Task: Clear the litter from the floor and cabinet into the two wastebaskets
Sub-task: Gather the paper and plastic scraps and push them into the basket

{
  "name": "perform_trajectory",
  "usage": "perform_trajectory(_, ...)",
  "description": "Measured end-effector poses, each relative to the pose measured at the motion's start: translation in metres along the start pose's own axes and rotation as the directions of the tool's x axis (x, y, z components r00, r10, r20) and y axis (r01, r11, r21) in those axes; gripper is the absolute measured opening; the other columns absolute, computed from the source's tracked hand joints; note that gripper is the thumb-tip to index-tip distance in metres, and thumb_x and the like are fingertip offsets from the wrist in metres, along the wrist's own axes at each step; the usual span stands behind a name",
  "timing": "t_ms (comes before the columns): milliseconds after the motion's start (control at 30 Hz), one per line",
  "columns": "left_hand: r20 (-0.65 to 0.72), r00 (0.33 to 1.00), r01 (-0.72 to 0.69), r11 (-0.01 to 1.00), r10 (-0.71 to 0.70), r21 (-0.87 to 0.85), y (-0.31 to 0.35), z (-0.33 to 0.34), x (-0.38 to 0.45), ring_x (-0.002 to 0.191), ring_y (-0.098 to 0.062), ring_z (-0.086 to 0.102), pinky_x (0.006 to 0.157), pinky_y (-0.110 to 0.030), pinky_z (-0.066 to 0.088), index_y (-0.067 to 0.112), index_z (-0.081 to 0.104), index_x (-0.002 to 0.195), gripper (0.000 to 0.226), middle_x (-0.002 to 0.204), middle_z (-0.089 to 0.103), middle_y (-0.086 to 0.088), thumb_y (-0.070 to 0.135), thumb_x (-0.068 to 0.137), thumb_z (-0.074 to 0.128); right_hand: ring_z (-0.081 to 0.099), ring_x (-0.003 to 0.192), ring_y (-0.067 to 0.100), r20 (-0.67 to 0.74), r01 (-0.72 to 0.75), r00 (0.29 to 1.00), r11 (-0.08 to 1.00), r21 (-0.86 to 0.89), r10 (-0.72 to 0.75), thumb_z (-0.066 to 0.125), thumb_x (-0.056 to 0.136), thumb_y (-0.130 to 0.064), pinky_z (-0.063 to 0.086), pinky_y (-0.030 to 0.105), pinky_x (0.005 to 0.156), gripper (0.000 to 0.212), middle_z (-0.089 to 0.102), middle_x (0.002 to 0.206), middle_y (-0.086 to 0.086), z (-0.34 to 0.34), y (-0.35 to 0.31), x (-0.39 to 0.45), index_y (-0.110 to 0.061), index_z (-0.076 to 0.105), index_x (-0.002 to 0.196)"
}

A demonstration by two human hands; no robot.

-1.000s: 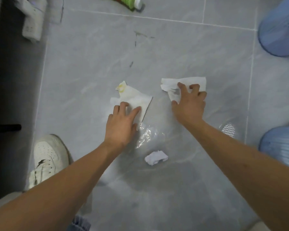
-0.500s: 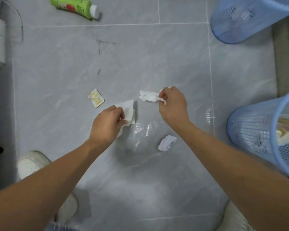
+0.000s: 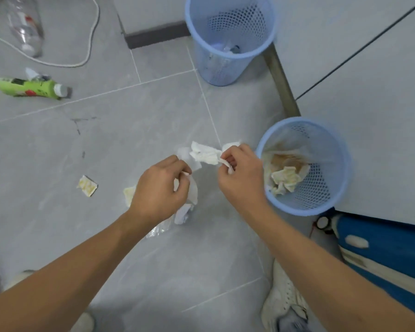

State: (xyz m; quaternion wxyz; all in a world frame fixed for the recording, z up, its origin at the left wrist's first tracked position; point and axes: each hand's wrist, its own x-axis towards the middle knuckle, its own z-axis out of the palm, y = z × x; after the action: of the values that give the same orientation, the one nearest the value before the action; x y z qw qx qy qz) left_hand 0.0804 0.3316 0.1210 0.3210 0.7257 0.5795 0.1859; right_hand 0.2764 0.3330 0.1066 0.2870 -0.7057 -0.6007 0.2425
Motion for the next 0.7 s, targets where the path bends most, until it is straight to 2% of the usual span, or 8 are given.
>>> perform_trajectory(200,0.051,0.978,-0.2,0.979,0.202,-0.043,0.131,0.074,0.048,0.088,-0.016,0.06,0.066,-0.037,0.054,0.017,0.07,0.108,0.028,0.096,0.062,0.006,0.023,0.09,0.05,0.053,0.077,0.01,-0.122,-0.17,0.98,0.982,-0.08,0.159,0.064,0.077,0.003,0.045,0.025,0.069,0.017,0.056,0.087,-0.007,-0.128,0.066,-0.007,-0.013,0.062,0.081)
perform_trajectory(300,0.112,0.971,-0.215,0.977,0.213,0.004,0.167,0.114,0.065,0.096,-0.017,0.061,0.066,-0.038,0.055,0.017,0.07,0.109,0.026,0.102,0.064,0.004,0.02,0.09,0.053,0.053,0.076,0.009,-0.139,-0.221,0.969,0.969,-0.113,0.205,0.063,0.078,0.002,0.044,0.022,0.068,0.017,0.054,0.09,-0.009,-0.158,0.097,-0.009,-0.014,0.062,0.082)
perform_trajectory(367,0.216,0.959,-0.202,0.977,0.183,0.068,0.177,0.14,0.073,0.103,-0.021,0.058,0.073,-0.036,0.052,0.017,0.069,0.114,0.029,0.105,0.064,0.001,0.021,0.09,0.053,0.054,0.076,0.012,-0.136,-0.244,0.965,0.958,-0.149,0.224,0.063,0.079,0.0,0.046,0.025,0.066,0.015,0.055,0.092,-0.007,-0.163,0.119,-0.01,-0.015,0.063,0.083)
perform_trajectory(433,0.4,0.914,-0.181,0.955,0.074,0.236,0.185,0.16,0.081,0.116,-0.028,0.051,0.089,-0.037,0.044,0.021,0.064,0.125,0.038,0.114,0.063,-0.005,0.03,0.089,0.054,0.058,0.082,0.017,-0.049,-0.286,0.958,0.938,-0.196,0.282,0.064,0.081,-0.006,0.049,0.031,0.068,0.013,0.057,0.098,-0.004,-0.16,0.142,-0.011,-0.016,0.066,0.088)
perform_trajectory(500,0.503,0.863,-0.194,0.892,-0.043,0.409,0.191,0.169,0.084,0.125,-0.032,0.043,0.099,-0.043,0.038,0.027,0.059,0.132,0.048,0.125,0.058,-0.011,0.043,0.087,0.056,0.061,0.099,0.025,0.166,-0.336,0.9,0.886,-0.32,0.402,0.067,0.085,-0.024,0.053,0.036,0.077,0.022,0.059,0.11,0.0,-0.154,0.153,-0.013,-0.02,0.07,0.106)
perform_trajectory(567,0.462,0.886,-0.208,0.862,-0.033,0.462,0.192,0.169,0.079,0.124,-0.032,0.043,0.096,-0.042,0.038,0.028,0.059,0.13,0.049,0.124,0.055,-0.011,0.047,0.085,0.057,0.055,0.118,0.028,0.279,-0.342,0.829,0.834,-0.434,0.485,0.065,0.088,-0.039,0.052,0.039,0.087,0.04,0.058,0.125,0.002,-0.151,0.152,-0.017,-0.025,0.066,0.126)
perform_trajectory(633,0.353,0.933,-0.226,0.871,0.065,0.437,0.185,0.157,0.069,0.115,-0.03,0.046,0.086,-0.039,0.039,0.026,0.062,0.122,0.043,0.117,0.055,-0.008,0.044,0.084,0.058,0.049,0.123,0.026,0.209,-0.315,0.873,0.837,-0.447,0.44,0.061,0.091,-0.037,0.048,0.038,0.086,0.039,0.058,0.13,-0.001,-0.151,0.139,-0.019,-0.026,0.065,0.127)
perform_trajectory(700,0.265,0.953,-0.24,0.901,0.148,0.361,0.168,0.136,0.055,0.101,-0.027,0.049,0.075,-0.036,0.042,0.022,0.063,0.114,0.035,0.106,0.054,-0.004,0.039,0.084,0.058,0.051,0.118,0.023,0.108,-0.272,0.934,0.871,-0.409,0.342,0.06,0.09,-0.03,0.049,0.036,0.082,0.032,0.06,0.123,-0.003,-0.149,0.119,-0.019,-0.024,0.068,0.119)
